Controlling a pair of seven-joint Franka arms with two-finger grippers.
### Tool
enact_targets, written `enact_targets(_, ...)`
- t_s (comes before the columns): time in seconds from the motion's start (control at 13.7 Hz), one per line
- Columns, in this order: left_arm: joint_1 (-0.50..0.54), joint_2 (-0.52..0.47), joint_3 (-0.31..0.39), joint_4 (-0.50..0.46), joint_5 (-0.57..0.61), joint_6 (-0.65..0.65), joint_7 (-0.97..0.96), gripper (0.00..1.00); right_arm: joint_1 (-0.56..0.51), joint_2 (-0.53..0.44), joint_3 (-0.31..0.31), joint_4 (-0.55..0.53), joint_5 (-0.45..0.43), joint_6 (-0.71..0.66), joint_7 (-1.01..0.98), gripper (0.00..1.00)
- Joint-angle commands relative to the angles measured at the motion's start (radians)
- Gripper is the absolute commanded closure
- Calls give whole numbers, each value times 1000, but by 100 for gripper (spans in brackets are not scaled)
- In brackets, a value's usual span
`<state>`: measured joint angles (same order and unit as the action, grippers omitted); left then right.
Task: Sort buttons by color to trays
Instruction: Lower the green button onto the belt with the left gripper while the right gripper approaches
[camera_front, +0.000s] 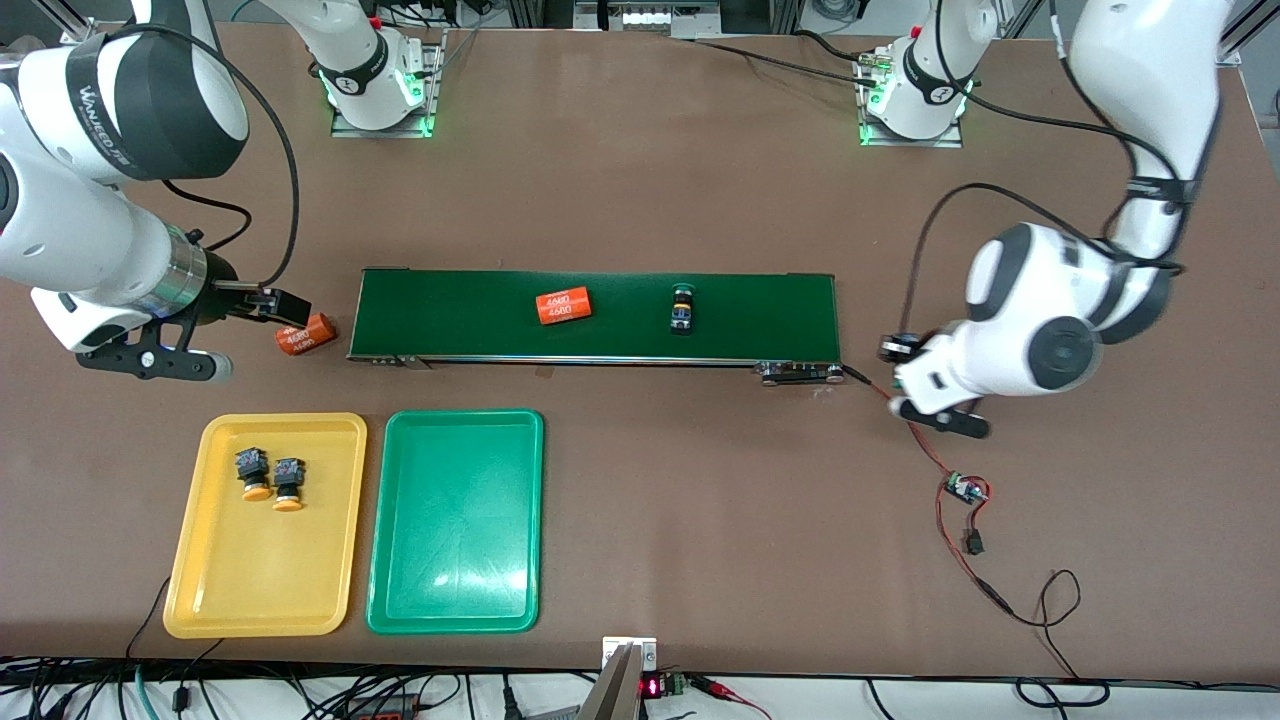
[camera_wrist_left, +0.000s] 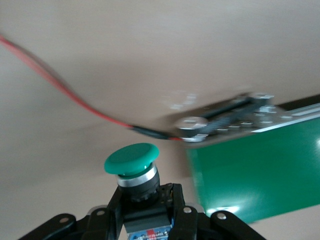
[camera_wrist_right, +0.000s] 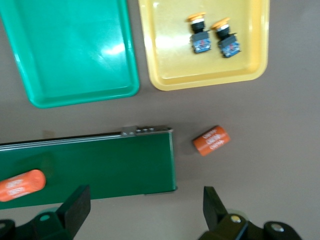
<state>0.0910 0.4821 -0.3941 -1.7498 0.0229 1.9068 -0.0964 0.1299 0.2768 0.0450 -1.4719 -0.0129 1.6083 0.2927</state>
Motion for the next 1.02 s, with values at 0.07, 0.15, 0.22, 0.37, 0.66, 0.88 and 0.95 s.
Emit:
enact_targets(0.07,-14,7,-132,-33,-15,30,-192,85,-1,-7,7,-1,24,7,0,0)
enact_targets(0.15,-20,13,-144,-74,-15,97,-236,85,-6,-1,7,-1,36,5,3,0)
enact_targets(0.22,-22,12,-169,-120,-15,160,-256,85,-6,8,9,-2,39,10,3,0)
enact_targets(0.37,-23,12,-198,-189,-20,263,-319,85,2,18,15,-7,69,7,3,0)
enact_targets(0.66,-24,10,-207,-234,-20,333,-329,1,72,31,16,-45,105,68,57,0)
enact_targets(0.88,-20,-19,-210,-228,-20,327,-316,0,140,67,15,-76,119,134,98,0)
enact_targets(0.95,-17,-29,-215,-223,-20,311,-318,0,161,77,15,-80,119,151,152,0)
